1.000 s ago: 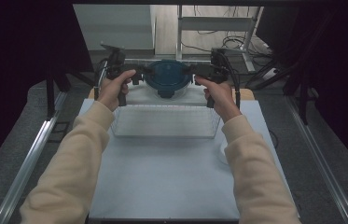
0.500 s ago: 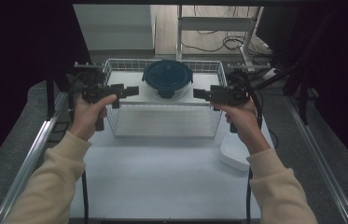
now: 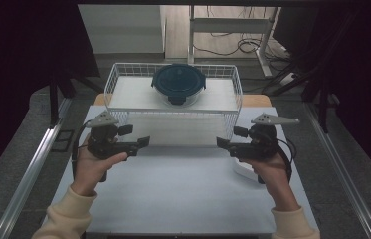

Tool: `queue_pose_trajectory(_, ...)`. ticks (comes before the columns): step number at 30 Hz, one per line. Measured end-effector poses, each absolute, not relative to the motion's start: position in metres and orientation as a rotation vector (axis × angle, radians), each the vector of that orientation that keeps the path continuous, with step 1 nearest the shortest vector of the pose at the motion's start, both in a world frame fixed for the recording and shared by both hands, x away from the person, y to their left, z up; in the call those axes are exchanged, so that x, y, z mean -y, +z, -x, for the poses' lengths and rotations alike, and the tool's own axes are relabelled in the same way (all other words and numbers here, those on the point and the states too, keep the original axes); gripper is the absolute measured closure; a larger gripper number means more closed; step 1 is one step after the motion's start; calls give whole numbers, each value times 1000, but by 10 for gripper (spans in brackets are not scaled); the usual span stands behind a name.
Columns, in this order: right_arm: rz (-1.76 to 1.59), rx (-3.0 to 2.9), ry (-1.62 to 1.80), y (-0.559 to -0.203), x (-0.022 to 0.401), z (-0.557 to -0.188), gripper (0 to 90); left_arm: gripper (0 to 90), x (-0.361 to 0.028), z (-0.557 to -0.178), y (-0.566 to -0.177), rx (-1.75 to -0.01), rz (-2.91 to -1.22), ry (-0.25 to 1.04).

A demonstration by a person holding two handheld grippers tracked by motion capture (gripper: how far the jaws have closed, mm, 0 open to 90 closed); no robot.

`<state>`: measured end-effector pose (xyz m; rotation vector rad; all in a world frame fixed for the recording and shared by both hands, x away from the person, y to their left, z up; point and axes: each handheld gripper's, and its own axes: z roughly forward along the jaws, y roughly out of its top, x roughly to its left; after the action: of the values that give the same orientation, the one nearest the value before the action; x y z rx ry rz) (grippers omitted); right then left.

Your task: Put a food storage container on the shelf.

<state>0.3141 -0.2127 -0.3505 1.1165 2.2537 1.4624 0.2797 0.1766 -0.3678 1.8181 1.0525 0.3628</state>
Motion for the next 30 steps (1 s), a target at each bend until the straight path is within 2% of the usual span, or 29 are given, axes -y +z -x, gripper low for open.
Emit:
queue_pose_trajectory(16,-1208,-2395,1230,-426,235,-281,242,292,-179,-259,-432,-1158,-1915,277)
queue_pose_trajectory(22,-1214,-2415,1170,-438,234,-284,253,291,-173,-257,-446,-1165,-1981,280)
queue_pose_trajectory(30,-1194,-2437,1149,-442,230,-284,253,282,-176,-257,-449,-1183,-1979,281)
